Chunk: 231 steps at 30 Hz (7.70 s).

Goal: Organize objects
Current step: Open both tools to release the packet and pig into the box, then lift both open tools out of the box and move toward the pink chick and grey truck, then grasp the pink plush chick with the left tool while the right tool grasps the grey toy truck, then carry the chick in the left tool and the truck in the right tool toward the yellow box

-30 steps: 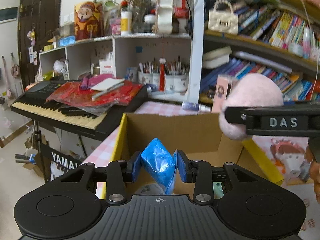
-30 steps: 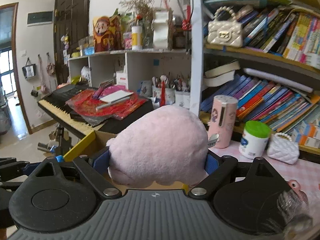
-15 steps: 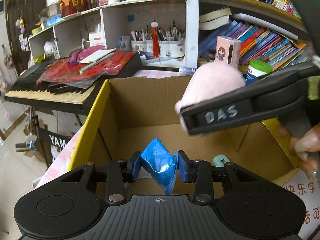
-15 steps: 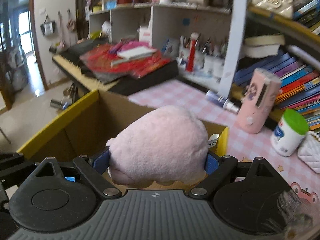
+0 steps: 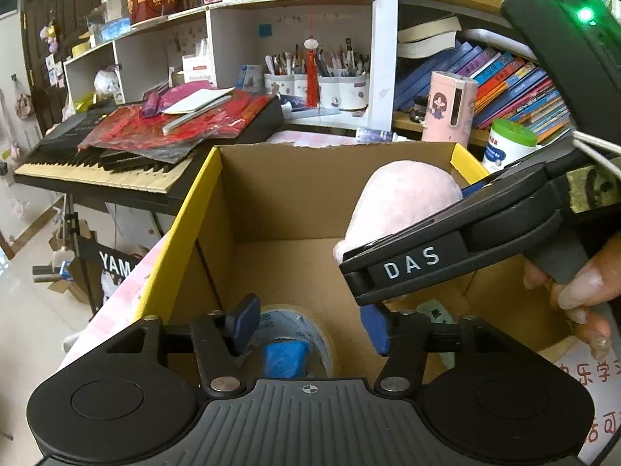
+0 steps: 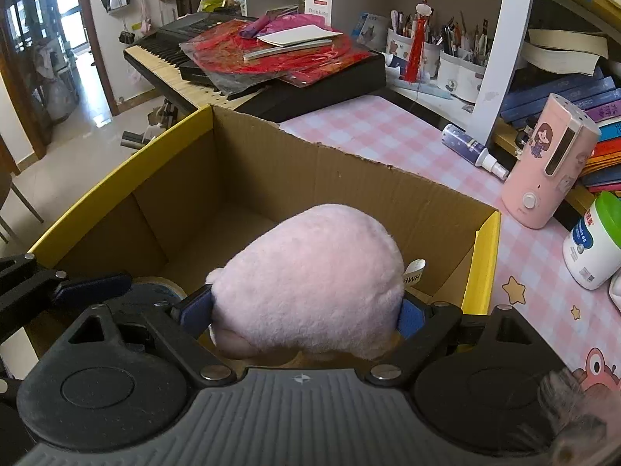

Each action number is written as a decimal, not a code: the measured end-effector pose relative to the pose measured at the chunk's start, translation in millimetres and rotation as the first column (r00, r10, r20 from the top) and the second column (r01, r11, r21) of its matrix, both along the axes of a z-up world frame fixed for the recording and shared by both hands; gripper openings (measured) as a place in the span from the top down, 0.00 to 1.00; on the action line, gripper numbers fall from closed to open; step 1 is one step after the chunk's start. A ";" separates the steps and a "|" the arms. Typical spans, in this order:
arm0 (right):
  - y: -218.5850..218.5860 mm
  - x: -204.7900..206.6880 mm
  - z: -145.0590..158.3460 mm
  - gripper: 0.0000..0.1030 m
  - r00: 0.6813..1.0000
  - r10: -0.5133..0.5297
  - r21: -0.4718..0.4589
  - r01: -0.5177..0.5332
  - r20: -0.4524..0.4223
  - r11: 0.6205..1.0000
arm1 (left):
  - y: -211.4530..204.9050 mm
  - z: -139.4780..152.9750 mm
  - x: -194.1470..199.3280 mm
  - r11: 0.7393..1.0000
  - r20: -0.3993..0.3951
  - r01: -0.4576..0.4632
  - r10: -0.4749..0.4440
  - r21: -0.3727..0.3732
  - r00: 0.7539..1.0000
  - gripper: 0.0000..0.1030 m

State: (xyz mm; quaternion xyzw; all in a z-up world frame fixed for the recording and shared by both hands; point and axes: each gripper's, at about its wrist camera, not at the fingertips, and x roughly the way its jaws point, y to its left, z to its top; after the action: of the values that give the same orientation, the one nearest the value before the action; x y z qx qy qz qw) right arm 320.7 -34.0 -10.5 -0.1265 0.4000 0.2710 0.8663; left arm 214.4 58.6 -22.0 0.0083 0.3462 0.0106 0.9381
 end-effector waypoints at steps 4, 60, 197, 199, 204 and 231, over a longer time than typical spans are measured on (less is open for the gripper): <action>-0.8 -0.2 1.4 0.07 1.000 -0.014 0.001 0.014 0.011 1.000 | -2.5 3.6 -5.5 1.000 0.024 0.007 -0.008 0.009 1.000 0.33; -53.1 -243.0 2.2 0.00 0.889 -0.396 0.109 0.381 0.229 0.918 | 55.9 5.0 -177.1 0.988 0.011 -0.131 0.132 -0.084 0.991 0.11; -315.6 -66.6 -78.6 0.38 0.919 -0.386 -0.012 0.388 0.074 0.922 | -205.7 -7.6 -25.9 0.973 -0.079 0.206 -0.214 -0.104 0.974 0.43; -318.8 -65.2 -81.8 0.40 0.916 -0.397 -0.007 0.398 0.063 0.917 | -204.6 -6.8 -28.0 0.972 -0.074 0.208 -0.217 -0.107 0.973 0.43; -319.5 -73.3 -73.2 0.41 0.903 -0.426 -0.002 0.427 0.054 0.904 | -202.0 -1.5 -34.9 0.969 -0.050 0.219 -0.225 -0.117 0.973 0.43; -225.4 -207.3 -11.1 0.41 0.878 -0.461 0.018 0.463 0.128 0.886 | -119.2 -0.1 -116.4 0.955 -0.019 0.225 -0.233 -0.192 0.972 0.43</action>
State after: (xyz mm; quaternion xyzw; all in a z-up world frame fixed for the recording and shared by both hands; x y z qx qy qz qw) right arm 113.4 -259.3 -21.6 -0.0503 0.3639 0.0455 0.9290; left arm 98.0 -60.6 -22.1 -0.0404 0.3615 -0.1313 0.9222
